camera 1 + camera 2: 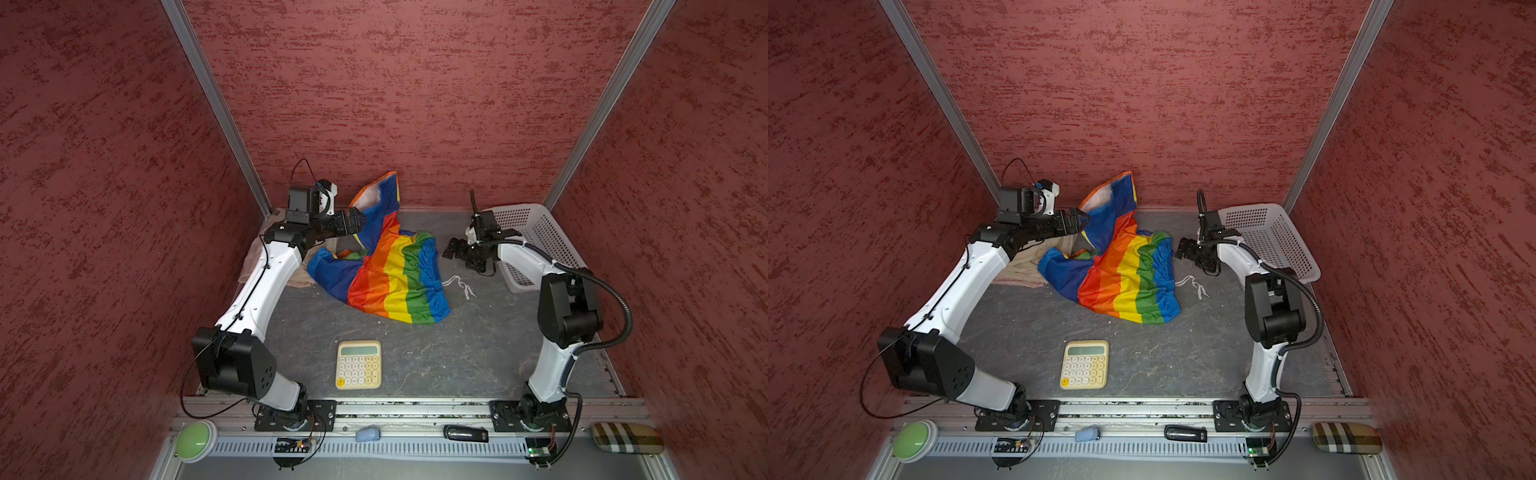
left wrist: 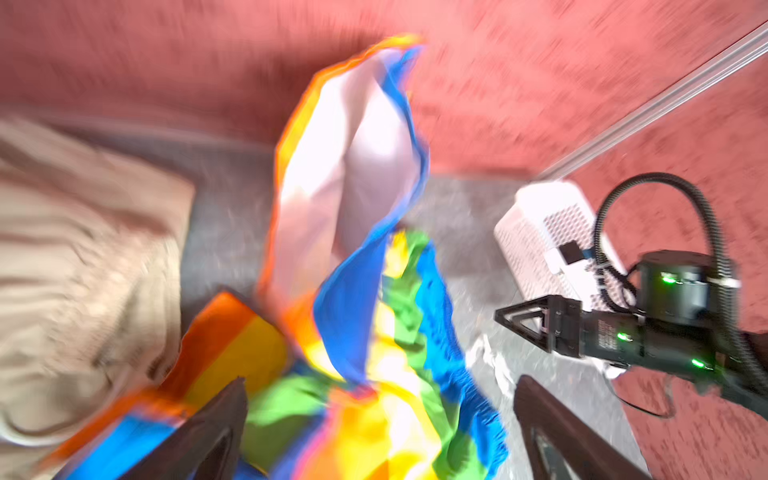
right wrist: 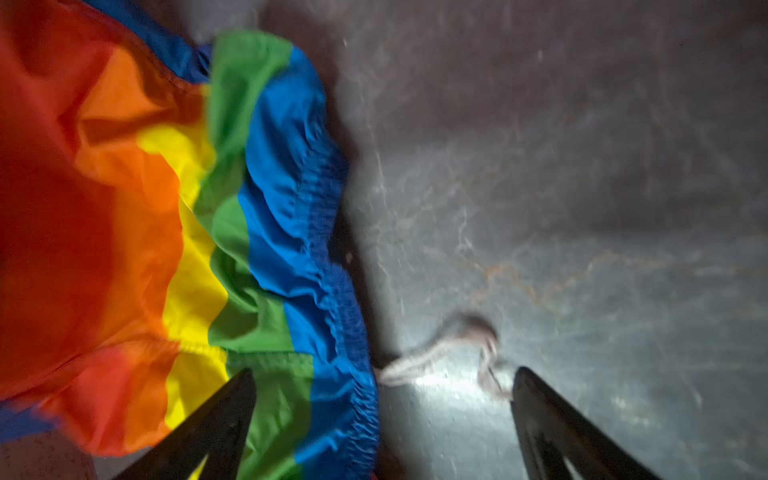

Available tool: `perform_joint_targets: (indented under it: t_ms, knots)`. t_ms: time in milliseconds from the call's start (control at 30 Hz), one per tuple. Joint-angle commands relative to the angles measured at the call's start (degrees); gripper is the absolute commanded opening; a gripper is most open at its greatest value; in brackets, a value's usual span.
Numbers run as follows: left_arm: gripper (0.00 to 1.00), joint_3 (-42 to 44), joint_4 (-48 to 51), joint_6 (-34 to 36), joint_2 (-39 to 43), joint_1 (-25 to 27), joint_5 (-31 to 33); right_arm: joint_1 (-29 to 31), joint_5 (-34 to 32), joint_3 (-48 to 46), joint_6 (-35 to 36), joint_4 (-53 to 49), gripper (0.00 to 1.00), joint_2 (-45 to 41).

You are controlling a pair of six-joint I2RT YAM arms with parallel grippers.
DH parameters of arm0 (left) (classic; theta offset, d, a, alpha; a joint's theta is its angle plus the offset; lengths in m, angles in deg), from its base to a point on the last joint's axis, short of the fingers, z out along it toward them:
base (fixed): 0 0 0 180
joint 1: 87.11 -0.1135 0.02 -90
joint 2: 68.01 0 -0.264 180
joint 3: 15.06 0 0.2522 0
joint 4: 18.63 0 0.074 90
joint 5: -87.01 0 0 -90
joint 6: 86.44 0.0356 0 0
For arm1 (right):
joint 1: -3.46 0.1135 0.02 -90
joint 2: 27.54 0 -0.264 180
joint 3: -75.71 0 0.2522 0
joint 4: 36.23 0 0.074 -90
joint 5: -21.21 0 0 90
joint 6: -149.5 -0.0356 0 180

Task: Fold and stack the shorts
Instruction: 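Drop the rainbow shorts onto the table center with the right gripper, then grasp the rainbow shorts with both grippers and lift them up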

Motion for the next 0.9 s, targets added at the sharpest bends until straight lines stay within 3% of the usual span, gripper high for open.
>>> perform_joint_targets:
  t_ms: [0,200,367,500,567,700,800,867]
  knots:
    - [0.99,1.0,1.6,-2.1,-3.2,-0.2,-4.4,3.1,-2.6,-3.5,2.4,3.7,0.99,-10.4]
    - [0.99,2.5,-2.1,-7.4,-4.4,0.0,-8.6,7.3,0.3,-18.4,-1.1,11.3,0.99,-13.3]
    - [0.99,2.5,-1.9,-8.6,-3.9,1.5,-10.0,11.1,1.0,-23.4,-1.9,15.2,0.99,-11.4]
    - [0.99,5.1,-2.6,-9.5,-3.0,2.2,-10.2,14.0,2.1,-25.4,-0.9,17.4,0.92,-9.3]
    - [0.99,6.0,-2.8,-9.8,-2.8,2.8,-10.7,15.3,3.6,-25.5,-1.3,19.1,0.77,-8.3]
    - [0.99,7.1,-2.9,-10.7,-1.5,2.8,-10.2,17.0,8.6,-20.7,-3.8,21.2,0.25,-6.7]
    - [0.99,7.8,-4.8,-13.6,1.0,0.9,-11.6,17.1,9.9,-12.5,-5.4,18.9,0.03,-8.4]
    - [0.99,7.2,-4.7,-14.4,3.0,0.5,-12.2,17.2,9.8,-5.3,-5.1,15.3,0.00,-9.8]
